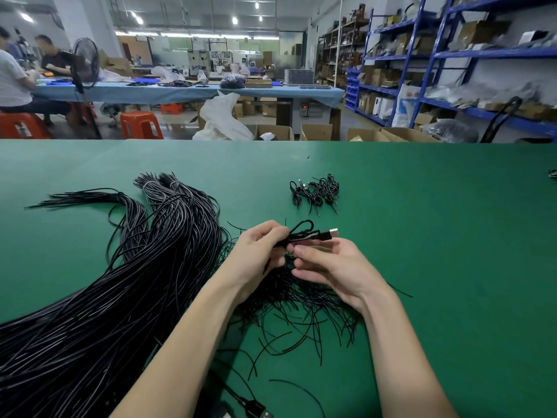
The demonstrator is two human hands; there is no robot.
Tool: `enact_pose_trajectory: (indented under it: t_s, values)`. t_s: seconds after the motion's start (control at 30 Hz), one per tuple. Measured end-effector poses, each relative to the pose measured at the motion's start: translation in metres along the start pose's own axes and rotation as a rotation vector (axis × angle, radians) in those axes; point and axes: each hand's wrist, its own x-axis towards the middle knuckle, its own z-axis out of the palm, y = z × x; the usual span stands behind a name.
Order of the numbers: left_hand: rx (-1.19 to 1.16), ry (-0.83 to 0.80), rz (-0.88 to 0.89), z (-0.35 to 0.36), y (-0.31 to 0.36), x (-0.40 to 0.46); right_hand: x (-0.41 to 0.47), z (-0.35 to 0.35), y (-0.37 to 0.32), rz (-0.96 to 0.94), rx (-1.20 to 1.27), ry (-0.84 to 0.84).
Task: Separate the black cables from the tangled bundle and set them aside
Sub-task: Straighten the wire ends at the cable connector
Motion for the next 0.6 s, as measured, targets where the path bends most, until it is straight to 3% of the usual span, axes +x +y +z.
enact_pose_trajectory:
  t_s: [0.17,0.3,0.37,0.47,0.6]
  values:
    - [-0.134,-0.306,-0.110,-0.014,0.012,-0.009,-0.004,-0.014,-0.005,-0.048,-0.094,-0.137]
    - [0.078,-0.564,-0.168,-0.017,0.021,-0.019,-0.010,-0.021,-0.008,0.065,-0.173,-0.410]
    - [0.238,-0.622,-0.179,-0.019,0.027,-0.020,-0.012,-0.020,-0.013,0.093,-0.315,-0.432]
    - [0.489,-0.547,-0.144,-0.018,0.037,-0.016,-0.011,-0.016,-0.026,0.025,-0.544,-0.321]
    - [0.697,-0.226,-0.001,-0.013,0.037,-0.013,-0.005,-0.003,-0.036,-0.297,-0.971,0.014]
